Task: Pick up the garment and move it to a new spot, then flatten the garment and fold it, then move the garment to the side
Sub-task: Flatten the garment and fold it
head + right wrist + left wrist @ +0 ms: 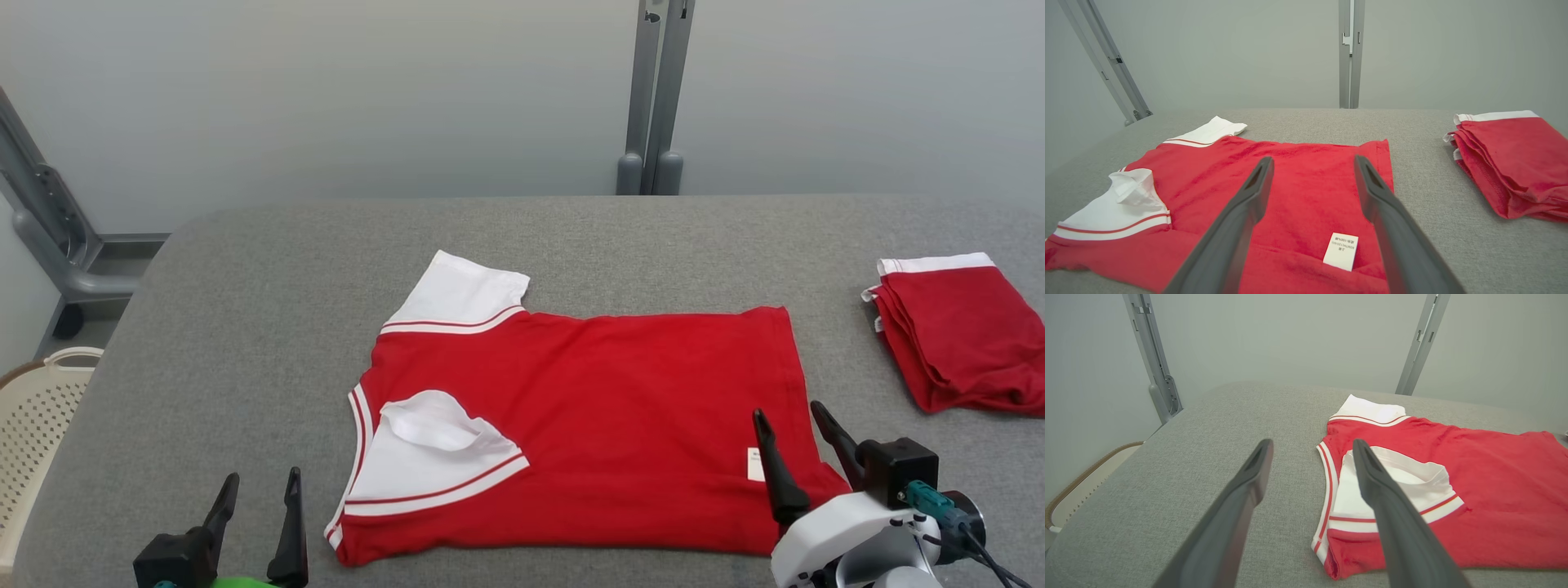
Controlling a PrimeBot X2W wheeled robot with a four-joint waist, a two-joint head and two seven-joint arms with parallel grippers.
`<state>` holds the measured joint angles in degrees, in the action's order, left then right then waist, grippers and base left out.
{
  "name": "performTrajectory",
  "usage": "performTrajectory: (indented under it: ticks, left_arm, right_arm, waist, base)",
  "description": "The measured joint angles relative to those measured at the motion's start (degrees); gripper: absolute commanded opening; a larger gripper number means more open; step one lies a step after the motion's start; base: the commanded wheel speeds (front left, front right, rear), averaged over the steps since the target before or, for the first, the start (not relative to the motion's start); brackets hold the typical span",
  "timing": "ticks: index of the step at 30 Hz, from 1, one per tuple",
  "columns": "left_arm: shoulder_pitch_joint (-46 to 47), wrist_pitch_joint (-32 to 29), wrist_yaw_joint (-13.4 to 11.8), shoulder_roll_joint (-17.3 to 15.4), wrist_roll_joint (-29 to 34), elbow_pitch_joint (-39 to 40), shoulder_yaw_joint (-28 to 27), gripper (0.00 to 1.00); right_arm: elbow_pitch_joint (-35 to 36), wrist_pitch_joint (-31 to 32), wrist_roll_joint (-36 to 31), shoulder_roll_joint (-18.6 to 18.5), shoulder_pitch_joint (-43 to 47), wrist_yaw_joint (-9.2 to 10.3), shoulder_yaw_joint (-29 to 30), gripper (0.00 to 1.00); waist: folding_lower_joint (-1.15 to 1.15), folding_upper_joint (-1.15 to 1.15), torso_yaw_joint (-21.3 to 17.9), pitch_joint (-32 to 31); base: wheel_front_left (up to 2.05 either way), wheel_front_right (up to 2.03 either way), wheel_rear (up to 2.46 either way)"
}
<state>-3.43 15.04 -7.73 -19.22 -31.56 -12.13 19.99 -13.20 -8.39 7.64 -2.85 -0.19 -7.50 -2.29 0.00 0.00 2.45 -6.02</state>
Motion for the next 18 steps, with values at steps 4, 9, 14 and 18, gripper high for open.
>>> performTrajectory:
  ticks: [4, 9, 14, 18]
  left_arm:
    - [0.3, 0.0, 0.2, 0.0, 0.0, -0.5, 0.2, 1.0]
    - [2.8, -1.4, 1.1, -0.1, 0.3, -1.7, 1.4, 1.0]
    - [9.3, -5.9, 2.6, -0.4, 0.9, -4.5, 3.1, 1.0]
    - [16.2, -10.7, 3.9, 0.2, 0.7, -7.4, 4.1, 1.0]
  right_arm:
    - [0.0, 0.4, 0.1, 0.0, 0.0, 0.0, 0.1, 1.0]
    - [0.1, 1.5, -0.5, 0.0, -0.7, 0.0, 0.2, 1.0]
    - [0.6, 6.4, -3.4, 0.0, -4.4, -0.01, -0.8, 1.0]
    - [0.6, 15.2, -4.4, -1.3, -8.8, -0.02, -2.9, 1.0]
  waist:
    - [0.0, 0.0, 0.0, 0.3]
    - [0.0, 0.0, 0.0, 1.1]
    - [0.0, 0.0, 0.0, 2.7]
    - [0.0, 0.0, -0.4, 4.5]
  base:
    - [0.0, 0.0, 0.0]
    - [0.0, 0.0, 0.0]
    - [0.0, 0.0, 0.0]
    - [0.0, 0.0, 0.0]
